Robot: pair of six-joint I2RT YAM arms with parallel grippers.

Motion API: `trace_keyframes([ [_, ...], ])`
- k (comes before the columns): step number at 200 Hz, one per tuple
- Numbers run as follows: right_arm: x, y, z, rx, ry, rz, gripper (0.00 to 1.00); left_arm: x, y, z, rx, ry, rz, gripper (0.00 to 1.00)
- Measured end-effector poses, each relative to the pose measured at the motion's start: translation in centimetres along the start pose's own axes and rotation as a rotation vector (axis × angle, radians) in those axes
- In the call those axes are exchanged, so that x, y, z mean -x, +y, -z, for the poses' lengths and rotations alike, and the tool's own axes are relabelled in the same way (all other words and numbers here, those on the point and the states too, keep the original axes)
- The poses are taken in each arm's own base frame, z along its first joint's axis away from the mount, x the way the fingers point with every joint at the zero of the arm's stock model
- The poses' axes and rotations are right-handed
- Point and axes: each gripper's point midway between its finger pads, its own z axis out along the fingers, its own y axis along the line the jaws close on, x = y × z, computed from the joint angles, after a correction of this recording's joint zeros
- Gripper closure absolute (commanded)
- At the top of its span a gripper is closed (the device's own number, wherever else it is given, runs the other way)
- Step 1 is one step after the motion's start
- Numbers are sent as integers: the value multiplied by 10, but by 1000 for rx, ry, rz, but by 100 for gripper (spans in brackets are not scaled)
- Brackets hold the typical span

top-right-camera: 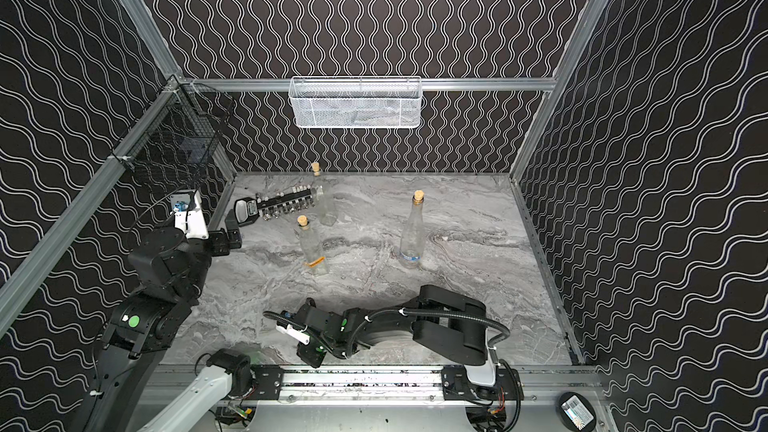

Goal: Remove the label from the bottle
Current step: Place the label at the center of the board.

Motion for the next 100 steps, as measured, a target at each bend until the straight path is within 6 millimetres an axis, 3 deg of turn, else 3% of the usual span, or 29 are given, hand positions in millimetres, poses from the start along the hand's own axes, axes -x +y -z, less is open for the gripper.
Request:
trace_keyframes([
  [29,-3,-3,-8,-8,16,3,75,-1,0,0,0,2,-10,1],
  [68,0,-5,-8,-20,6,6,54,-2,-2,-1,-8,4,-18,1],
  [100,3,-7,-1,-40,-10,12,48,-3,-3,-2,-11,7,-19,1],
])
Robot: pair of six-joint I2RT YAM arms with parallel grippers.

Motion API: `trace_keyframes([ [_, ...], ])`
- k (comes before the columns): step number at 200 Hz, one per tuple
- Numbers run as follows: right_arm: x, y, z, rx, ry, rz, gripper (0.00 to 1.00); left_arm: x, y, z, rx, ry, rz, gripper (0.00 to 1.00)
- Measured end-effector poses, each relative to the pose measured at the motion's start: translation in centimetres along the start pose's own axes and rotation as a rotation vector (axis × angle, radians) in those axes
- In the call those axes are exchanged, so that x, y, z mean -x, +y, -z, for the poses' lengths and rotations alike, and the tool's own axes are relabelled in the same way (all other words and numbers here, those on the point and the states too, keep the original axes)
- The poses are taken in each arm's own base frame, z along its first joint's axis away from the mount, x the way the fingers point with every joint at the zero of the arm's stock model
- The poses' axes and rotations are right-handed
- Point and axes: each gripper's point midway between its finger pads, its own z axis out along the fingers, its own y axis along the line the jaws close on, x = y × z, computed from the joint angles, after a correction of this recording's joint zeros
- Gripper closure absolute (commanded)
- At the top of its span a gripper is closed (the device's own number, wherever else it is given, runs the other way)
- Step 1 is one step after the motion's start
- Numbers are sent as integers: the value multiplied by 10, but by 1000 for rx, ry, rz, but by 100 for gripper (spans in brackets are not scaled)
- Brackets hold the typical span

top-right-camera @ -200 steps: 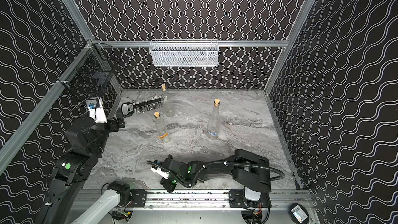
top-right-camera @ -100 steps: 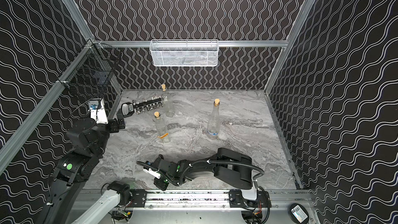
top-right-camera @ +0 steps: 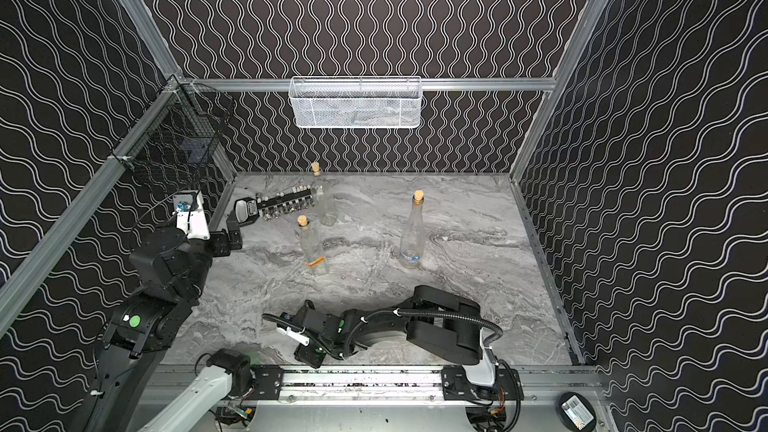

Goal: Remove the label from the bottle
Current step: Place the label at the center of the board.

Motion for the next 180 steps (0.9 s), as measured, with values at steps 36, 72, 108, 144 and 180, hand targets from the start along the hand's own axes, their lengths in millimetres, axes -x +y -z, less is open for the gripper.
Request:
trace_keyframes([
  [36,10,-3,7,-9,-34,11,47,-2,-4,-3,-15,10,-5,1],
  [72,15,-9,28,-22,-80,4,47,-4,-6,-4,-23,13,-2,1],
  [108,43,-22,108,-98,-327,42,42,-4,-27,-8,-128,20,11,1],
  [144,50,-68,179,-258,-508,0,23,3,-59,-11,-287,-2,42,1],
  [180,18,-140,227,-336,-609,-197,0,-7,-101,-22,-474,18,38,1],
])
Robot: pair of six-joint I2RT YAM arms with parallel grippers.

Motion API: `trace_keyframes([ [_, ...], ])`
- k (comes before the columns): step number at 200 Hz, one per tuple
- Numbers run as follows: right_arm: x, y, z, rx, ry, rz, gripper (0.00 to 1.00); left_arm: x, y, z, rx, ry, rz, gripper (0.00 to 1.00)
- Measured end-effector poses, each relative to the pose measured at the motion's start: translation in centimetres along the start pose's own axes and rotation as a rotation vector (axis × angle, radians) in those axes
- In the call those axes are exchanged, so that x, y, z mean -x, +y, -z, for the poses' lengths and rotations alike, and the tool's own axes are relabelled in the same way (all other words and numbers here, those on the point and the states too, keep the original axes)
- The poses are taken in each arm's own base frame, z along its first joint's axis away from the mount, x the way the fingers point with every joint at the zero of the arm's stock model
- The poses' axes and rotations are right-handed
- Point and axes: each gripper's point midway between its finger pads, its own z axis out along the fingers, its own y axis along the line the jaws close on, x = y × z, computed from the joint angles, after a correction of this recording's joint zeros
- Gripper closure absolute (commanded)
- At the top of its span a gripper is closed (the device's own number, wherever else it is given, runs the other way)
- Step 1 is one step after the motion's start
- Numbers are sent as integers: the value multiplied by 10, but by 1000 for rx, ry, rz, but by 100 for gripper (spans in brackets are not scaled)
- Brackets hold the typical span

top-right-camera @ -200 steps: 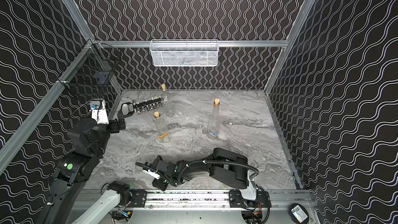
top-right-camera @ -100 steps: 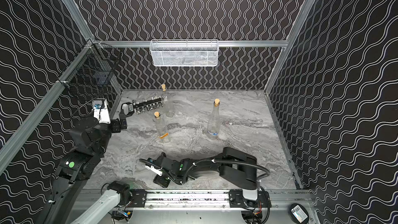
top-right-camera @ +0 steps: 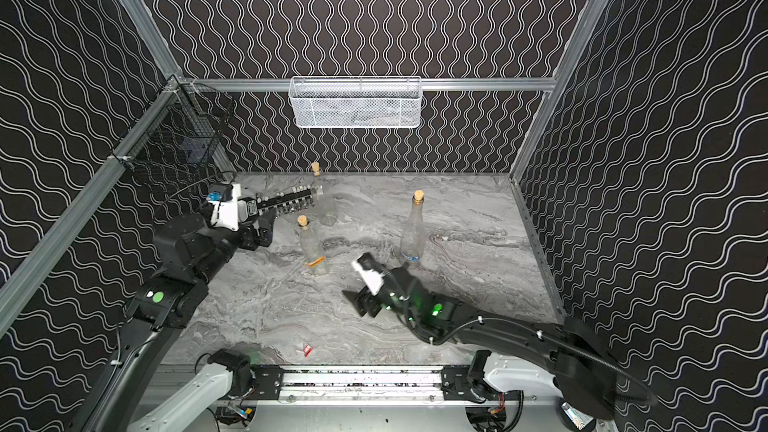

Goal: Remove the label from the bottle
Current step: Place the label at the center of the board, then adjust the bottle at the center of the board.

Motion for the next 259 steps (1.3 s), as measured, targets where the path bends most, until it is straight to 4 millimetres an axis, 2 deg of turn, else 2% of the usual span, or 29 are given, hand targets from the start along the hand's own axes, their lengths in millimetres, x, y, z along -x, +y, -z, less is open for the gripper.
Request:
trace_keyframes([
  [25,1,-10,18,40,-66,-53,0,-24,-20,-22,-116,65,3,1],
  [59,21,-3,31,90,-160,-64,0,-35,-41,-43,-252,83,9,1],
  [94,32,-1,37,108,-216,-94,0,-50,-61,-54,-387,103,1,1],
  [126,25,-1,43,127,-253,-115,0,-59,-70,-59,-464,107,1,2],
  [186,13,23,46,270,-249,-49,1,-75,-78,-73,-544,131,10,18],
  [223,9,31,49,320,-243,-21,2,-81,-83,-82,-598,141,25,36],
  [259,10,31,49,318,-245,-9,5,-81,-88,-84,-632,136,28,59],
])
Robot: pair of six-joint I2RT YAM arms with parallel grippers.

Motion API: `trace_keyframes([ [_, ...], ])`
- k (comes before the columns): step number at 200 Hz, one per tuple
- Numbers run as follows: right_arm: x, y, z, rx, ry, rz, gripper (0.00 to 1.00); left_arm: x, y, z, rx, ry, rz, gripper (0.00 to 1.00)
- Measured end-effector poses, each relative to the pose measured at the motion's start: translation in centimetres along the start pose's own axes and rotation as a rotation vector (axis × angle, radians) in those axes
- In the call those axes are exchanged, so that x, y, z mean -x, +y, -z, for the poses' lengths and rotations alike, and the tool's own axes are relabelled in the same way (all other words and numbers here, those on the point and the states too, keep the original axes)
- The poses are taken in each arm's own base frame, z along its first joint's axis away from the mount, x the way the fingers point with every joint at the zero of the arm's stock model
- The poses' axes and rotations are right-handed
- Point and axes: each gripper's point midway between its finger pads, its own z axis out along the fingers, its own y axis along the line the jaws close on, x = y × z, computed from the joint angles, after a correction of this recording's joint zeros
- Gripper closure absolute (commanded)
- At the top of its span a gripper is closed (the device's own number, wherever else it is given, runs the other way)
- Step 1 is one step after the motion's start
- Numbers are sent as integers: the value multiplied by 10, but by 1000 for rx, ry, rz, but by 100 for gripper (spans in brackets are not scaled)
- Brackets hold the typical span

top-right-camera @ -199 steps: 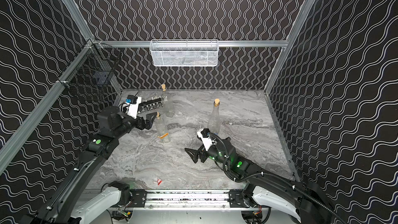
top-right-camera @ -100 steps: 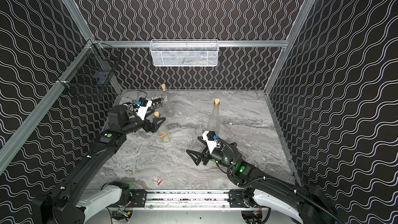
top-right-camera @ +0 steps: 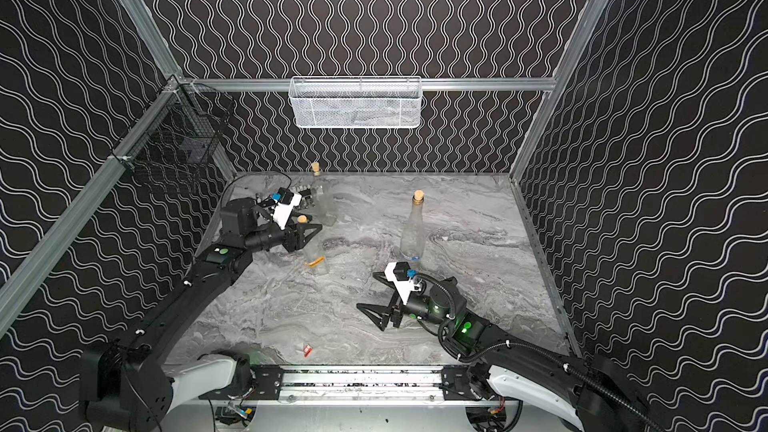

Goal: Remove the label from the bottle
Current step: Adjust the bottle at the center of the board.

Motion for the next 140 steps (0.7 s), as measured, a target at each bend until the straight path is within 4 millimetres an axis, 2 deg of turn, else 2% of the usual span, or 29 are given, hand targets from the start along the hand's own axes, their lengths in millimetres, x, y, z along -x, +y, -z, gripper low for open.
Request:
trace_keyframes([
  [46,0,-7,-4,-38,12,2,11,2,-1,2,7,-19,-17,76],
  [76,-3,-13,-3,-69,23,-3,16,2,-1,7,36,-21,-14,100],
  [111,0,-17,-1,-97,12,0,24,3,-2,10,124,-1,8,100],
  [140,-5,-17,4,-117,7,26,27,9,-9,12,223,-8,42,100],
])
